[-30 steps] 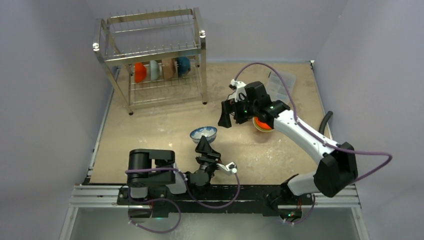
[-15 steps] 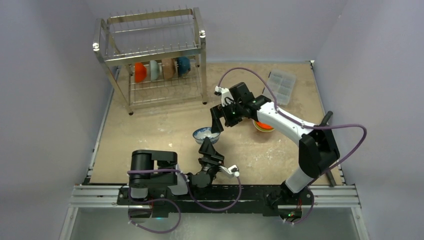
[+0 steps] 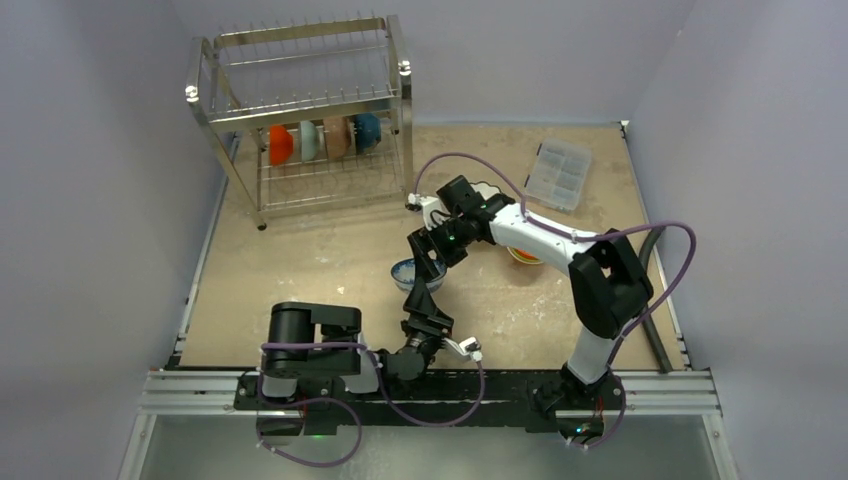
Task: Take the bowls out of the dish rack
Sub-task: Place the bowl at the center of the board.
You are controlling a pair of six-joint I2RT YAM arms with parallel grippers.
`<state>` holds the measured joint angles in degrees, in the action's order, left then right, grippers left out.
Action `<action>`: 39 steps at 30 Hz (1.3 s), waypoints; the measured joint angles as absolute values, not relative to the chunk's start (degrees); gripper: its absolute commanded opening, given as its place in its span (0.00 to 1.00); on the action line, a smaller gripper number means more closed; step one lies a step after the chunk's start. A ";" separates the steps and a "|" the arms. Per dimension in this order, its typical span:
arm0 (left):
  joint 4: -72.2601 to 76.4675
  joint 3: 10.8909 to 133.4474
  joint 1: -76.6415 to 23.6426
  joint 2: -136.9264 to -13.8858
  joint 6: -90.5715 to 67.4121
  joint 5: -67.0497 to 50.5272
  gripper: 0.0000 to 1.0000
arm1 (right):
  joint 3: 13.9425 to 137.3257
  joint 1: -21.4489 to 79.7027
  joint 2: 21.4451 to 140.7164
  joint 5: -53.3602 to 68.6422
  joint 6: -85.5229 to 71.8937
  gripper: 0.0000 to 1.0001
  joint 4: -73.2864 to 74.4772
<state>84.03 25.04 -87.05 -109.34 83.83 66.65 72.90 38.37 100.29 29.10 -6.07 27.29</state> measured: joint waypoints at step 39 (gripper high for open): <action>84.75 26.96 -87.57 -110.15 84.49 67.44 0.73 | 76.90 40.01 95.85 11.81 -7.35 0.00 29.23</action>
<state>84.75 26.96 -87.57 -110.15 84.49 67.44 76.90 40.01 95.85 11.81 -7.35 29.23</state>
